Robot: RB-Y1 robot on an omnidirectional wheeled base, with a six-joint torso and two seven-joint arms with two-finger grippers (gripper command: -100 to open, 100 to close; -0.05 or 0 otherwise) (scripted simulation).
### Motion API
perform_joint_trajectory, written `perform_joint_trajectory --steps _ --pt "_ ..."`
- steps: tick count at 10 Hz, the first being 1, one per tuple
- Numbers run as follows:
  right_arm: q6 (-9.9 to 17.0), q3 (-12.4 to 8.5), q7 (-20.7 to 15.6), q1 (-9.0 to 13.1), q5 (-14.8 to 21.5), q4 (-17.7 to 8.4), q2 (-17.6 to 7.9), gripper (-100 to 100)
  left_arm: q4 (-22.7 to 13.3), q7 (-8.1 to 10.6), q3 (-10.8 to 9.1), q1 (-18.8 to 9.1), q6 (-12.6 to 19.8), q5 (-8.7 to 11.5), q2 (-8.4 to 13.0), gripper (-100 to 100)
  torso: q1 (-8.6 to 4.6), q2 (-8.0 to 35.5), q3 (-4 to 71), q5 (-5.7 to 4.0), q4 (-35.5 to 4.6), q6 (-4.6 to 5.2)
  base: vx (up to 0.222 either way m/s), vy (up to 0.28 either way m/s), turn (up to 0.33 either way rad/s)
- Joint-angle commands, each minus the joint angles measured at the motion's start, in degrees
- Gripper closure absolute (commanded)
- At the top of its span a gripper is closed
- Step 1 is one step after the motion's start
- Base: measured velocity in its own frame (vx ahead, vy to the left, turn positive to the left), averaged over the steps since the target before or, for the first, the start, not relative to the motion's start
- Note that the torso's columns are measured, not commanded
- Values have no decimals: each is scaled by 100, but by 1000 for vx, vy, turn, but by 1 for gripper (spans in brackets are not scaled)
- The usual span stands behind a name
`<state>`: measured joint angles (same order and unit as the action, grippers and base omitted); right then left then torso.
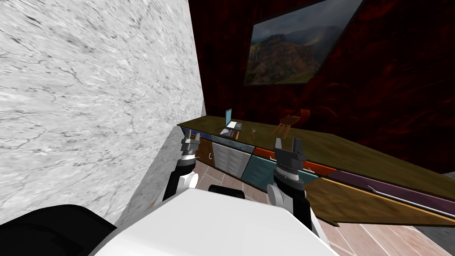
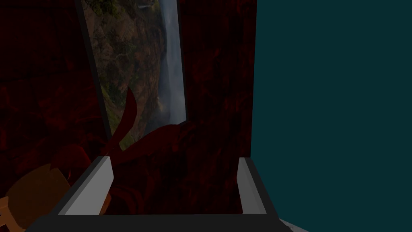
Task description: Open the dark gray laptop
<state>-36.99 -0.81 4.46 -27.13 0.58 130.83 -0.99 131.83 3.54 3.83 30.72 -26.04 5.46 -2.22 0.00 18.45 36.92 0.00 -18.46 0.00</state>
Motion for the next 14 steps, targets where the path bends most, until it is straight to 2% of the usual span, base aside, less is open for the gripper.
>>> perform_joint_trajectory --steps 1,4,5,7,11,12,13,14 --pt "0 0 0 0 0 0 0 0 0 0 0 0 0 0 0 0 0 424 844 0 -423 0 0 0 0" --pt "0 0 0 0 0 0 0 0 0 0 0 0 0 0 0 0 0 1693 3381 0 -1692 0 0 0 0" --pt "0 0 0 0 0 0 0 0 -6 -28 -20 -85 80 -2 227 -100 0 2116 4227 0 -2114 0 4 7 -28" --pt "0 0 0 0 0 -2 0 0 -25 -91 -67 -288 272 -10 549 -100 7 2364 4733 2 -2360 1 -8 21 -56" --pt "1 0 0 0 0 -3 0 0 -114 -302 -222 -920 928 -49 1050 -100 0 2382 4765 0 -2382 1 -10 41 -98" --pt "1 0 0 0 0 -3 0 0 -114 -302 -222 -993 958 -49 1050 -100 2 2382 4766 1 -2382 0 -4 40 -43" --pt "1 0 0 -1 0 -3 0 0 -148 -368 -270 -1217 1172 -65 1138 -100 -1 2381 4766 0 -2382 -2 -2 35 -61" --pt "1 0 0 -1 0 -3 0 0 -148 -368 -270 -1222 1185 -65 1138 -100 -4 2382 4766 -1 -2382 1 -2 26 -48"
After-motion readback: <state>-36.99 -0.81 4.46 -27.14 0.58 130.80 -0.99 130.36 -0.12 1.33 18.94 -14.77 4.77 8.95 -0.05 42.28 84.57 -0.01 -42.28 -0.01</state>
